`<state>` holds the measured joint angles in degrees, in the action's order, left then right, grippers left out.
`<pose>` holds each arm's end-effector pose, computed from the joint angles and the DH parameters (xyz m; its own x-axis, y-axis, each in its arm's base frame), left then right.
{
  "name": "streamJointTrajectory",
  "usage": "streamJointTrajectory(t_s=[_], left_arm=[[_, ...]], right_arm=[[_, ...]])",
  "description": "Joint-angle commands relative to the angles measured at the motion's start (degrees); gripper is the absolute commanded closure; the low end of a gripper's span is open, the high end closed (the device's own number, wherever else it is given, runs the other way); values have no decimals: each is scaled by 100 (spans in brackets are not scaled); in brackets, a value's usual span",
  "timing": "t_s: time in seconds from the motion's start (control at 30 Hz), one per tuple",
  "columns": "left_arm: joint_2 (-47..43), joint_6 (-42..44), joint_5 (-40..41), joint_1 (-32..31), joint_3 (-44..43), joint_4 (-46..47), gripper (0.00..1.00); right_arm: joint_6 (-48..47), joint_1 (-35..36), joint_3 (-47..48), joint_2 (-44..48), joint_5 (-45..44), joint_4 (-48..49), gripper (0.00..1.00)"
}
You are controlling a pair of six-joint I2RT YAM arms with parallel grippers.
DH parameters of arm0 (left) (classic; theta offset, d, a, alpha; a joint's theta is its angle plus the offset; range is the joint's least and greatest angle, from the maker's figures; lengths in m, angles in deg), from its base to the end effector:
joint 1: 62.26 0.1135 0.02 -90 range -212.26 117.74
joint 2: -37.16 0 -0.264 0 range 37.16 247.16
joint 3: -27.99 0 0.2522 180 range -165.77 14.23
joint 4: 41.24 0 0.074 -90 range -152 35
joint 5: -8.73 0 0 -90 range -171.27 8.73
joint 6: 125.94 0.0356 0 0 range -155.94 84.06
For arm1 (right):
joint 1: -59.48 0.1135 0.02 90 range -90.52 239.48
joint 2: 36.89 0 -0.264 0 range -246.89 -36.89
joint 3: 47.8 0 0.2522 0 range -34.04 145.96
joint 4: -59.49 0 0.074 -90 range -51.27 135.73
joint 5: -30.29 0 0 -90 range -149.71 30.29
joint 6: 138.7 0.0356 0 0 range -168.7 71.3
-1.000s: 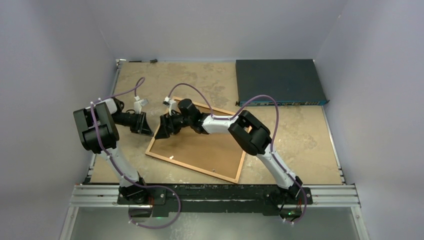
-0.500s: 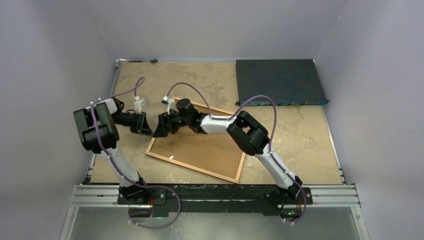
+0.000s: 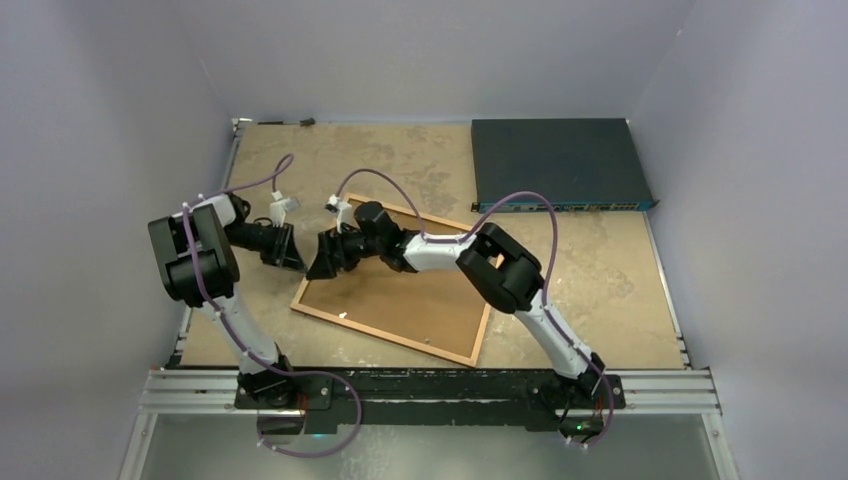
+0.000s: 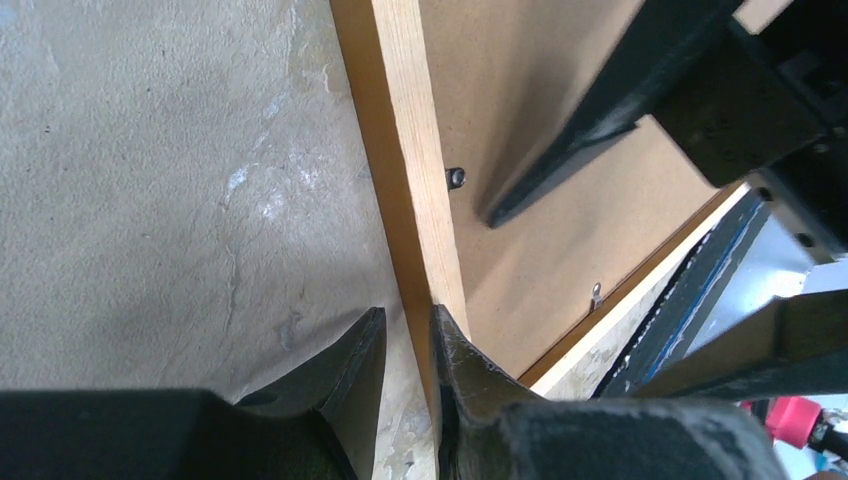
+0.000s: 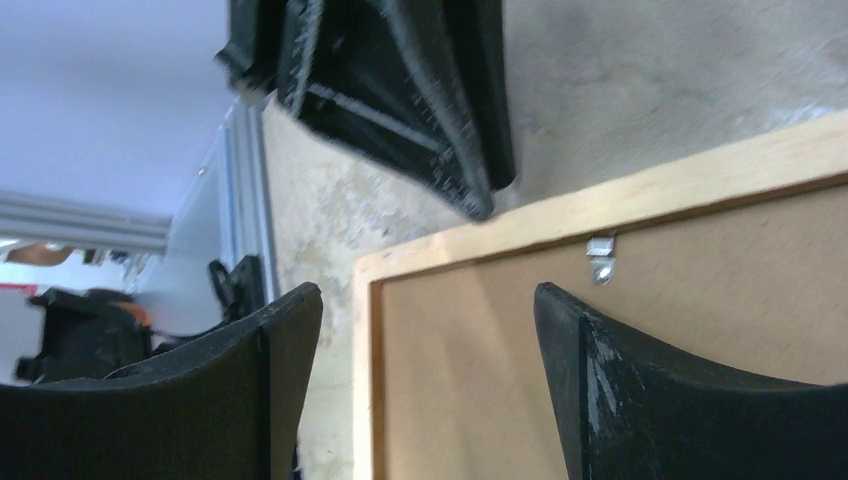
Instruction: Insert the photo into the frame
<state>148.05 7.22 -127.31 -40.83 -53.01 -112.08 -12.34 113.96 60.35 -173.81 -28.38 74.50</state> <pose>0.3020 0.0910 0.1375 -0.9260 0.1467 -0.3480 0.3496 0.6812 -0.6432 0.2959 0.4464 0.1476 -0.6974 -0.1054 -0.7089 -0.7142 0.1834 0.6754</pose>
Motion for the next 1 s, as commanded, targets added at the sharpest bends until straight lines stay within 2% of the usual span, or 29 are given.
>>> streamJointTrajectory(t_s=[0.0,0.1,0.2,0.3,0.37,0.47,0.67,0.97], left_arm=[[-255,362,268,-13,-409,-227,79],[-340,228,337,-12,-689,-260,71],[-304,65,393,-29,-956,-254,50],[-259,-155,504,-124,-1177,-99,24],[-242,-333,558,-263,-1225,106,17],[-103,-577,674,-585,-1193,443,17],[222,-1145,654,-846,-1189,1182,25],[503,-1418,529,-991,-1235,1461,32]], right_arm=[[150,-120,-364,1062,448,93,18],[23,-304,-851,1715,324,-34,15],[-358,-551,-1267,2293,-236,-423,9],[-809,-789,-1384,2555,-1141,-1051,4],[-1145,-908,-1235,2501,-1783,-1350,2],[-1512,-1109,-774,2098,-2394,-1644,1],[-1619,-1539,-93,1345,-2635,-1772,1],[-1478,-1743,-510,1301,-2613,-1606,1]])
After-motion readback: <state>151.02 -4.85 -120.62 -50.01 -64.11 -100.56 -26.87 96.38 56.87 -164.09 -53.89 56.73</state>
